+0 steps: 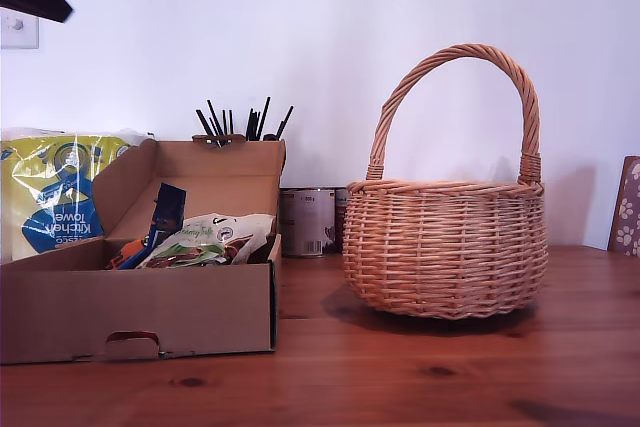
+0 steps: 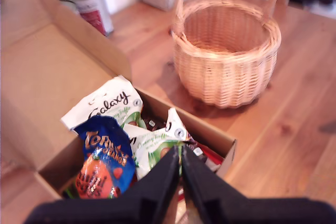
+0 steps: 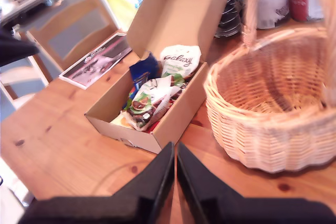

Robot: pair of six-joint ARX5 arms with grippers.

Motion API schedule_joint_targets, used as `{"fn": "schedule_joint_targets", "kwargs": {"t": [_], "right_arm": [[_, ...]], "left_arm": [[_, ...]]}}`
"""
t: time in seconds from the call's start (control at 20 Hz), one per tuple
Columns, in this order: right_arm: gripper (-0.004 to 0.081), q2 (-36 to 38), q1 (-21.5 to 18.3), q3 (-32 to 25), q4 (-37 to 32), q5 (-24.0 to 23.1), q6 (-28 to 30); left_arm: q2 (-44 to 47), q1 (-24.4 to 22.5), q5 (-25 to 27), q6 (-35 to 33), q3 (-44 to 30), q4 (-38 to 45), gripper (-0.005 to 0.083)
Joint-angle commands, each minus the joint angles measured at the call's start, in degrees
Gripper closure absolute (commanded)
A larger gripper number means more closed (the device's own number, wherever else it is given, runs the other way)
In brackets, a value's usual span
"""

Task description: Move the bags of Easter eggs from the cardboard box on the left into the woven basket on the right side.

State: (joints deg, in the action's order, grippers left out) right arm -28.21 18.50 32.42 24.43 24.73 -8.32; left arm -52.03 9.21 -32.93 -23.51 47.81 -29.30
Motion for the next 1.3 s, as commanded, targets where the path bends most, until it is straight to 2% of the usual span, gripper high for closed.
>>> {"fn": "schedule_joint_targets", "kwargs": {"t": [0.0,0.15,0.2,0.25,0.35,0.4,0.45,0.65,0.95,1.25], "right_arm": [[0.0783,-1.68,1.75,0.52,0.96,-1.81,1.36],[0.0783,-3.82,4.17,1.77,1.01,-3.61,2.67],[0.0783,-4.44,4.79,1.84,0.98,-4.13,2.8],[0.0783,-5.09,5.25,1.84,1.11,-4.59,2.91],[0.0783,-5.84,5.62,1.84,1.66,-4.87,3.93],[0.0783,-6.08,5.6,1.84,1.84,-5.01,3.98],[0.0783,-6.14,5.6,1.84,1.86,-5.16,4.09],[0.0783,-6.12,5.6,1.84,1.84,-6.08,4.39],[0.0783,-6.12,5.6,1.84,1.9,-7.04,5.44],[0.0783,-6.12,5.6,1.84,2.29,-7.17,5.46]], "left_arm": [[-2.58,0.76,1.11,-2.8,1.99,-0.59,0.0793],[-8.81,2.12,2.54,-3.98,5.57,-1.01,0.0792],[-10.78,2.49,3.45,-4.0,6.56,-0.87,0.0757],[-12.79,3.04,4.55,-4.0,7.56,-0.81,0.063],[-16.37,4.02,7.8,-3.91,9.2,0.2,0.0234],[-17.9,4.46,11.21,-3.69,9.68,1.29,0.0114],[-19.61,5.03,14.34,-3.72,9.99,2.73,0.0056],[-25.05,7.32,21.07,-2.8,10.14,8.02,0.0044],[-33.83,9.25,21.27,2.6,12.07,13.88,0.0045],[-43.36,9.18,24.46,6.01,17.33,13.62,0.0046]]}}
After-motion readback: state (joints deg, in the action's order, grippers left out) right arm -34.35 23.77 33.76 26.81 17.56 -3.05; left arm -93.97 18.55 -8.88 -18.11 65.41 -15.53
